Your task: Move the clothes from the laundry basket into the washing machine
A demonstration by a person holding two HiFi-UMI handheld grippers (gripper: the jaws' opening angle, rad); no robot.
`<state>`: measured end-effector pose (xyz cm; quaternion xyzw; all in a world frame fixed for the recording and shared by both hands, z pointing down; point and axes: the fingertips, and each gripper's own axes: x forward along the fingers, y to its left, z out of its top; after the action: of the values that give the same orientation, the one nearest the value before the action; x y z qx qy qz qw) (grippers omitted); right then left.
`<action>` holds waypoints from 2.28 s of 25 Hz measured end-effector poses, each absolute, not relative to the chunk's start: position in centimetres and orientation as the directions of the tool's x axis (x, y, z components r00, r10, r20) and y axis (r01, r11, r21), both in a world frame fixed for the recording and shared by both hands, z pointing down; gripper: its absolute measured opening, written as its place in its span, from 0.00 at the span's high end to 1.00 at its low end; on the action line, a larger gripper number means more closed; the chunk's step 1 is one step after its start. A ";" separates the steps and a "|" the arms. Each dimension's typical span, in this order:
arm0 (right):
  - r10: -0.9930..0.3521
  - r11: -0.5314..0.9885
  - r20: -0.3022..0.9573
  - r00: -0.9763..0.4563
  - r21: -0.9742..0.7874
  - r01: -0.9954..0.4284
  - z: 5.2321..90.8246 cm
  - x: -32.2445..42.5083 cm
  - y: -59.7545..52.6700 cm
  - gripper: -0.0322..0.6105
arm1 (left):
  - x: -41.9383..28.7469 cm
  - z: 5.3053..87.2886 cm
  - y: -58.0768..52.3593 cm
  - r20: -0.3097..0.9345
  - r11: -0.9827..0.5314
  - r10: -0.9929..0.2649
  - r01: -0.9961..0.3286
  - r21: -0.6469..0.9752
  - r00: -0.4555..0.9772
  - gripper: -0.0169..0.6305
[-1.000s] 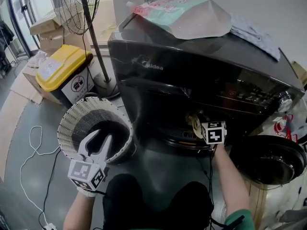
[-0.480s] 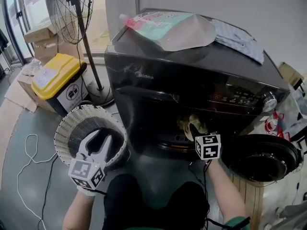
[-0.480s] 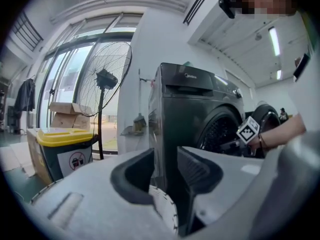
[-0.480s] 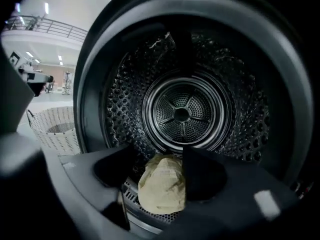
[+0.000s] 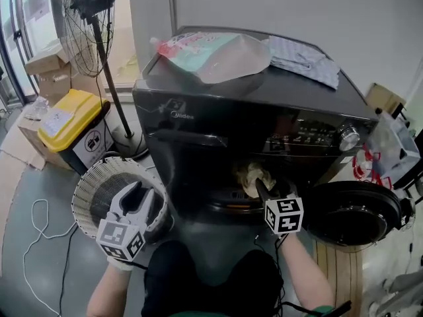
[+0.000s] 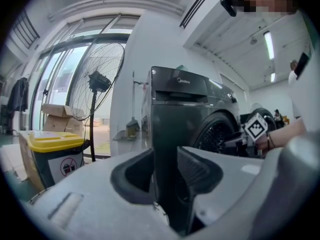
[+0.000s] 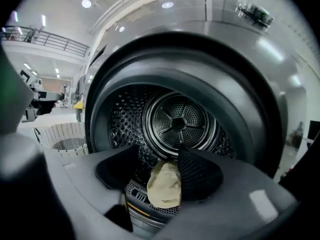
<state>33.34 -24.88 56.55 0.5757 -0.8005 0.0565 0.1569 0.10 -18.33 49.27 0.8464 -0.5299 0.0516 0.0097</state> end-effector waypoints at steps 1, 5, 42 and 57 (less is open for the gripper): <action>-0.909 0.324 0.304 -0.286 0.082 -0.942 56.1 33.4 -24.4 0.57 | 0.3 49.0 -18.3 0.094 -0.443 -0.894 -0.896 -0.038 0.438 0.75; -0.925 0.303 0.260 -0.277 0.064 -0.951 54.3 33.7 -22.8 0.61 | 1.2 48.4 -18.5 0.079 -0.460 -0.886 -0.887 -0.037 0.457 0.75; -0.842 0.284 0.520 -0.145 0.199 -0.938 73.1 35.9 -33.1 0.90 | -3.9 54.2 -15.1 0.179 -0.324 -0.932 -0.946 -0.015 0.316 0.75; -0.802 0.173 0.590 -0.093 0.081 -0.982 72.3 38.2 -35.4 0.72 | -5.6 54.1 -13.3 0.208 -0.305 -0.935 -0.950 -0.061 0.286 0.75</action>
<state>38.15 -35.44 72.27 0.6199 -0.7193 0.1705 0.2632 -5.58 -13.25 54.06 0.8011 -0.5884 0.1028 0.0372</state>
